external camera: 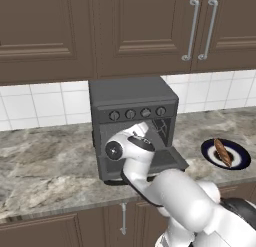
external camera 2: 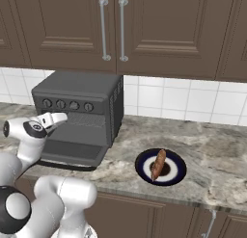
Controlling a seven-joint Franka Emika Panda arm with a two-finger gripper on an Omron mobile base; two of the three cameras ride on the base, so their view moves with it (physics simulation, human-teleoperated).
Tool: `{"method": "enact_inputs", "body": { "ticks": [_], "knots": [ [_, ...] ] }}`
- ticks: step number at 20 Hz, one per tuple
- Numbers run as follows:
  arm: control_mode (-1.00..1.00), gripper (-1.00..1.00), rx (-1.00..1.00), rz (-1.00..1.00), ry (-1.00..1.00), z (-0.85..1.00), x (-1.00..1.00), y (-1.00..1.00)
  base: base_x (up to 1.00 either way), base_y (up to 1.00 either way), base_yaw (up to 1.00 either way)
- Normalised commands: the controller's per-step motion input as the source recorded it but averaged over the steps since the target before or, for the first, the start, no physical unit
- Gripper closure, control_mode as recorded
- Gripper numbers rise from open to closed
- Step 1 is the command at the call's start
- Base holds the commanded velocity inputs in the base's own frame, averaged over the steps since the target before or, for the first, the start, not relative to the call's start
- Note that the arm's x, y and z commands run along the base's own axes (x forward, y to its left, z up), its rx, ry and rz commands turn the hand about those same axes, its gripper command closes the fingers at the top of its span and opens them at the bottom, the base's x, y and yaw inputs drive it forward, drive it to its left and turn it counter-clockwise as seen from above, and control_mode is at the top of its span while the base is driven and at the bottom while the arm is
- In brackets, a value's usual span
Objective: Pull the toaster oven rack outwards. Pick up the baguette from the plate and place it on the toaster oven rack. Close the toaster oven door fully and set the temperature to the lowest setting.
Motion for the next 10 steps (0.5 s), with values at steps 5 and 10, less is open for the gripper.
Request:
{"method": "enact_inputs", "body": {
  "ticks": [5,10],
  "knots": [
    [-1.0,-1.0,-0.06,0.0,0.0,-0.29,0.16,0.1,0.0,0.0,0.0],
    [-1.0,-1.0,-0.01,0.0,0.0,-0.22,0.17,0.02,0.0,0.0,0.0]
  ]
}}
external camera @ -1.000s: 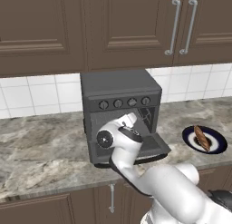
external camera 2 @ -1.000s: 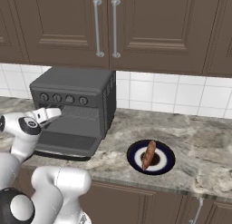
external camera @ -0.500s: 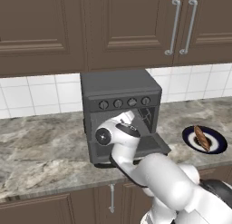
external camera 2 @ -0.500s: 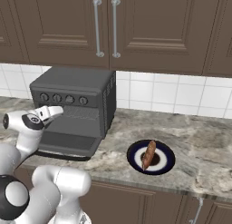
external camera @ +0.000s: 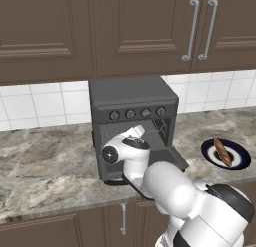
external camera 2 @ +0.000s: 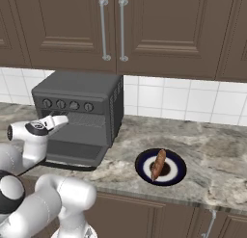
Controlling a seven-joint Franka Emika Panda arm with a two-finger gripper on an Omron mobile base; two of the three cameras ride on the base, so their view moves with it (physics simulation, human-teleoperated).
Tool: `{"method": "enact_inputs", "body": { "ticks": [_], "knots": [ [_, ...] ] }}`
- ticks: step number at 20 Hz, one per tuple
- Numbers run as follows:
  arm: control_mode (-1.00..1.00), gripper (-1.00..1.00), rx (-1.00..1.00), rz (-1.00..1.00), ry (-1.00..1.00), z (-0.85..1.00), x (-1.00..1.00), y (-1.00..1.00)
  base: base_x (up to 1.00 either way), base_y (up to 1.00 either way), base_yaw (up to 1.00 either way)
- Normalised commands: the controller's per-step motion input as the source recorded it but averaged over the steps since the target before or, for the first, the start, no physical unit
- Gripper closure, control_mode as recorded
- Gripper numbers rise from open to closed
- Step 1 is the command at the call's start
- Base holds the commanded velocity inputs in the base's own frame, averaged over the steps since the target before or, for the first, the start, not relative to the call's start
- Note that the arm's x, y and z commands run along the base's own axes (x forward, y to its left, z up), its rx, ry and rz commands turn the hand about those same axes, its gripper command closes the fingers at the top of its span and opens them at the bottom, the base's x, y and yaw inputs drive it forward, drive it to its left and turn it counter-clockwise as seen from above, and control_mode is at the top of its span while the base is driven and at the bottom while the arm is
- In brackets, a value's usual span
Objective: Pull the toaster oven rack outwards. Pick up the baguette from the plate and place it on the toaster oven rack. Close the toaster oven door fully and set the temperature to the lowest setting.
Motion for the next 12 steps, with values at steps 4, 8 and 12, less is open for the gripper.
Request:
{"method": "enact_inputs", "body": {
  "ticks": [4,8,12],
  "knots": [
    [-1.0,-1.0,0.0,0.0,0.0,-0.03,0.21,0.0,0.0,0.0,0.0],
    [-1.0,-1.0,0.0,0.0,0.0,-0.01,0.22,0.0,0.0,0.0,0.0],
    [-1.0,-1.0,0.0,0.0,0.0,-0.1,0.24,0.0,0.0,0.0,0.0]
  ]
}}
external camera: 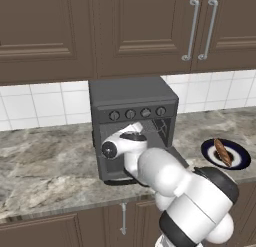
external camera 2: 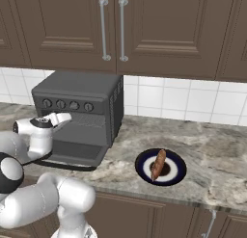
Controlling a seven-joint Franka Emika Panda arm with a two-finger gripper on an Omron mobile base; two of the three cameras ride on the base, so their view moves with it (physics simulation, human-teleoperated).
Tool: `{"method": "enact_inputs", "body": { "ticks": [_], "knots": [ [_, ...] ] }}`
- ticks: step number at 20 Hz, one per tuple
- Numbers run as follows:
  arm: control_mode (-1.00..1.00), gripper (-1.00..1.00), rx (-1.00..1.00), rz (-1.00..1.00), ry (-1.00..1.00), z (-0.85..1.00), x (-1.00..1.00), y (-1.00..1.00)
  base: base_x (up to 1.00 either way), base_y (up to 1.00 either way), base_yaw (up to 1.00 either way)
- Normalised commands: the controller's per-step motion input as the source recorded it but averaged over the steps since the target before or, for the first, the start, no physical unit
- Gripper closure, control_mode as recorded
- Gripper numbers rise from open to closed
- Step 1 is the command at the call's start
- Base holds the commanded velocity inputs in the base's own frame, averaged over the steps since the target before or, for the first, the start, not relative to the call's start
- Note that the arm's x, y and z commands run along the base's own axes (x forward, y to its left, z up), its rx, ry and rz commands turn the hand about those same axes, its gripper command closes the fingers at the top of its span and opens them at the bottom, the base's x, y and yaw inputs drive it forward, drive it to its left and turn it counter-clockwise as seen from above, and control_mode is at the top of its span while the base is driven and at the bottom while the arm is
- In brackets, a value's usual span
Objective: Pull the toaster oven rack outwards. Pick up the baguette from the plate and place it on the toaster oven rack. Close the toaster oven door fully and set the temperature to the lowest setting.
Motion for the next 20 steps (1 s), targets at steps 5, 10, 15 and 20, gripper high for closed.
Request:
{"method": "enact_inputs", "body": {
  "ticks": [5,10,15,20],
  "knots": [
    [-1.0,-1.0,0.0,0.0,0.0,-0.23,0.27,0.0,0.0,0.0,0.0],
    [-1.0,-1.0,0.0,0.0,0.0,-0.23,0.29,0.0,0.0,0.0,0.0],
    [-1.0,-1.0,0.0,0.0,0.0,-0.17,0.29,0.0,0.0,0.0,0.0],
    [-1.0,-1.0,0.0,0.0,0.0,-0.2,0.29,0.0,0.0,0.0,0.0]
  ]
}}
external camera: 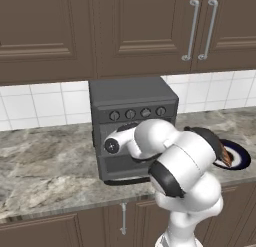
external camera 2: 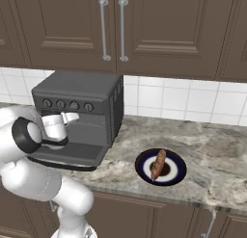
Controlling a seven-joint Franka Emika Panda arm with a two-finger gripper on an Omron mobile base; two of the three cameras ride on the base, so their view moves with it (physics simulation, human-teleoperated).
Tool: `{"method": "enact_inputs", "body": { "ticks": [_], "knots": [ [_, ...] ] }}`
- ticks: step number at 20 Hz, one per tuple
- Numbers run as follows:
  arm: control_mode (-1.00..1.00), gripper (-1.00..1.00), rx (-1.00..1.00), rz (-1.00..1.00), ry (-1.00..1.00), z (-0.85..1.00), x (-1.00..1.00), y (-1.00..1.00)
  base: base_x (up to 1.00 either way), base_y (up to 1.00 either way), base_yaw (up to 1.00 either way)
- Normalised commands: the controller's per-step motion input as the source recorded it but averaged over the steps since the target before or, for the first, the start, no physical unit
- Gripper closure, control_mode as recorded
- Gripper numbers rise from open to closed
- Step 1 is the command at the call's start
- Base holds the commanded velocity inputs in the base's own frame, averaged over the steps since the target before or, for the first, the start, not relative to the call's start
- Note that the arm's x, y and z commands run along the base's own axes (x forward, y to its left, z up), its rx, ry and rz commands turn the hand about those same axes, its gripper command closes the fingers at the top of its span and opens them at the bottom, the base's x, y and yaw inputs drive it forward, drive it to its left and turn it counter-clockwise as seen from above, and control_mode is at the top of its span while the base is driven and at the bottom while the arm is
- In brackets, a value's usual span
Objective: Pull the toaster oven rack outwards. Pick up the baguette from the plate and place it on the toaster oven rack. Close the toaster oven door fully and set the temperature to the lowest setting.
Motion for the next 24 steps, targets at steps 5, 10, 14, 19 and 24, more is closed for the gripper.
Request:
{"method": "enact_inputs", "body": {
  "ticks": [5,10,14,19,24],
  "knots": [
    [-1.0,-1.0,0.0,0.0,0.0,-0.24,0.25,0.0,0.0,0.0,0.0],
    [-1.0,-1.0,0.0,0.0,0.0,-0.42,0.28,0.0,0.0,0.0,0.0],
    [-1.0,-1.0,0.0,0.0,0.0,-0.6,0.27,0.0,0.0,0.0,0.0],
    [-1.0,1.0,-0.02,0.0,0.0,-0.66,0.23,0.03,0.0,0.0,0.0],
    [-1.0,1.0,-0.02,0.0,0.0,-0.69,0.2,0.04,0.0,0.0,0.0]
  ]
}}
